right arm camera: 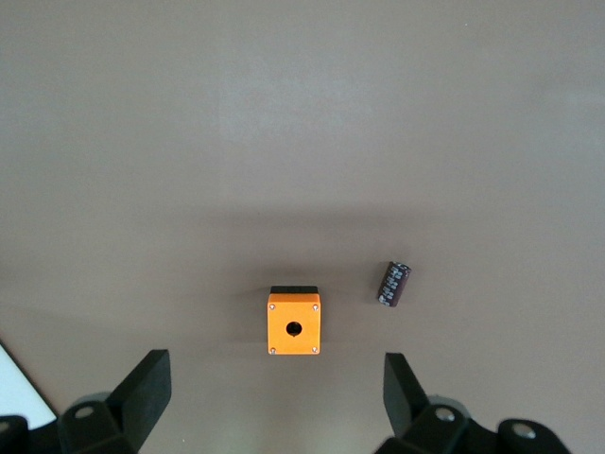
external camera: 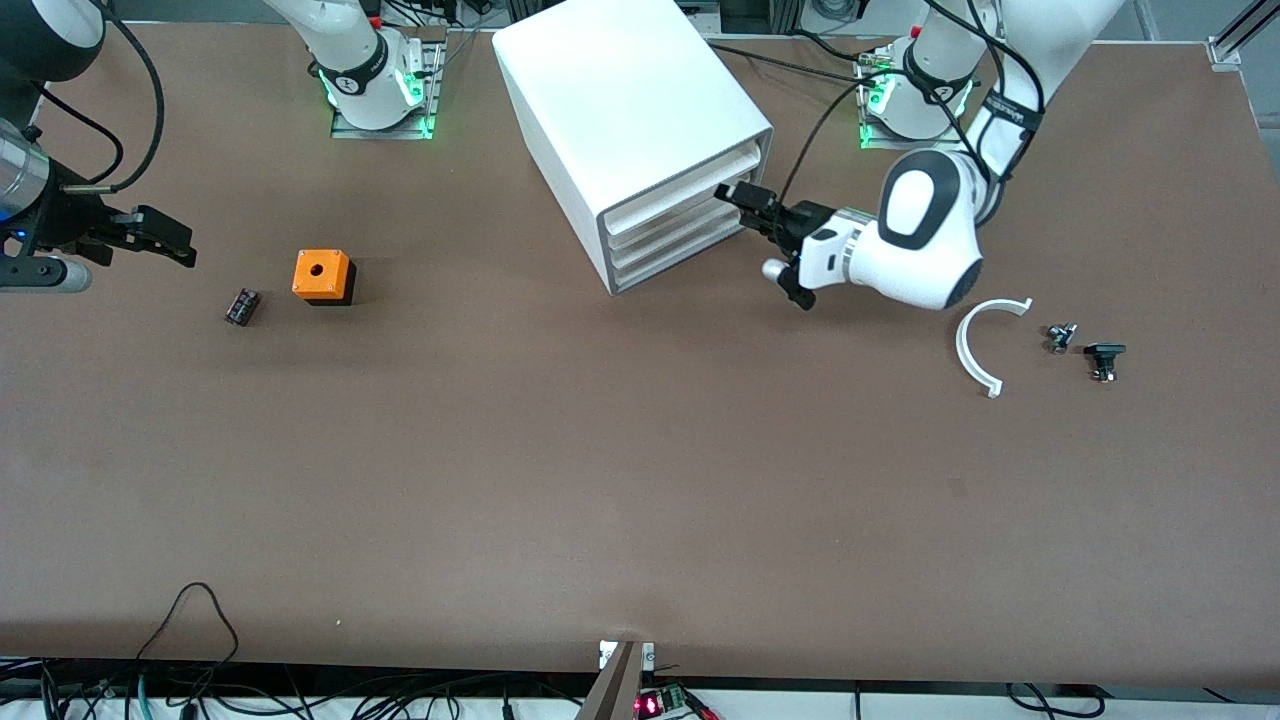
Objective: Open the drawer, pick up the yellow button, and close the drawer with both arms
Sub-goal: 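Reach the left gripper to the top drawer handle and pull it open, then reach the right gripper into the open drawer while the left gripper withdraws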
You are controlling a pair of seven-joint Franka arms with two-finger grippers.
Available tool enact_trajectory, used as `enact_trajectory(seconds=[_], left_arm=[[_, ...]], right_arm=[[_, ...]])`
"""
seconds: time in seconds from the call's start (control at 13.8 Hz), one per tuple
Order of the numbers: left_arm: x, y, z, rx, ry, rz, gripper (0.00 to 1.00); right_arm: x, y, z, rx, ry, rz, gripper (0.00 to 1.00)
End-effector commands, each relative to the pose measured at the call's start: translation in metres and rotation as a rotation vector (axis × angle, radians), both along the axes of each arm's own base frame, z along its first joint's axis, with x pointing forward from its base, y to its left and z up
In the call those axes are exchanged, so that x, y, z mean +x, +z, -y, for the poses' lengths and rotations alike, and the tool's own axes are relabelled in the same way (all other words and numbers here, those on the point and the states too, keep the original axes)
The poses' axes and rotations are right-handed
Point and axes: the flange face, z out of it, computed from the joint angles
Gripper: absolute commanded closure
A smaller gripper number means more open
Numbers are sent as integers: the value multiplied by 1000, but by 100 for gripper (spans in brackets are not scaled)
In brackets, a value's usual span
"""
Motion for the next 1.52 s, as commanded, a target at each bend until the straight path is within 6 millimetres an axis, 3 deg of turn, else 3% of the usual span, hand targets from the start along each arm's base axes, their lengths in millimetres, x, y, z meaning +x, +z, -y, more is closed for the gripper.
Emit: enact_trajectory(seconds=[0.0,0.07,0.22,0.29,0.58,0.72,0.87,1.01,1.08,1.3,1.44], left_arm=[[-28,9,2,45,13,-12,14],[-34,7,6,48,2,-20,23],[-43,0,6,60,-8,-38,83],[-45,0,7,60,-13,-44,100],[-36,2,2,75,4,-32,100],[9,10,-39,109,150,72,100],[33,10,-66,133,238,114,100],[52,18,-79,152,294,172,100],[57,18,-83,153,301,180,1],[66,26,-97,158,339,201,0],[92,48,-123,177,380,272,0]], right_arm=[[-1,8,2,13,11,1,0],[-2,7,2,14,4,-3,0],[-2,6,-1,15,8,-6,0],[-2,6,0,17,6,-9,0],[-3,5,-1,17,6,-14,0],[3,-9,-5,19,22,-42,0],[11,-27,-21,16,42,-60,0],[24,-54,-35,12,66,-88,0],[32,-66,-47,12,88,-75,0],[44,-102,-110,17,252,-73,0],[40,-110,-171,156,366,-88,0]])
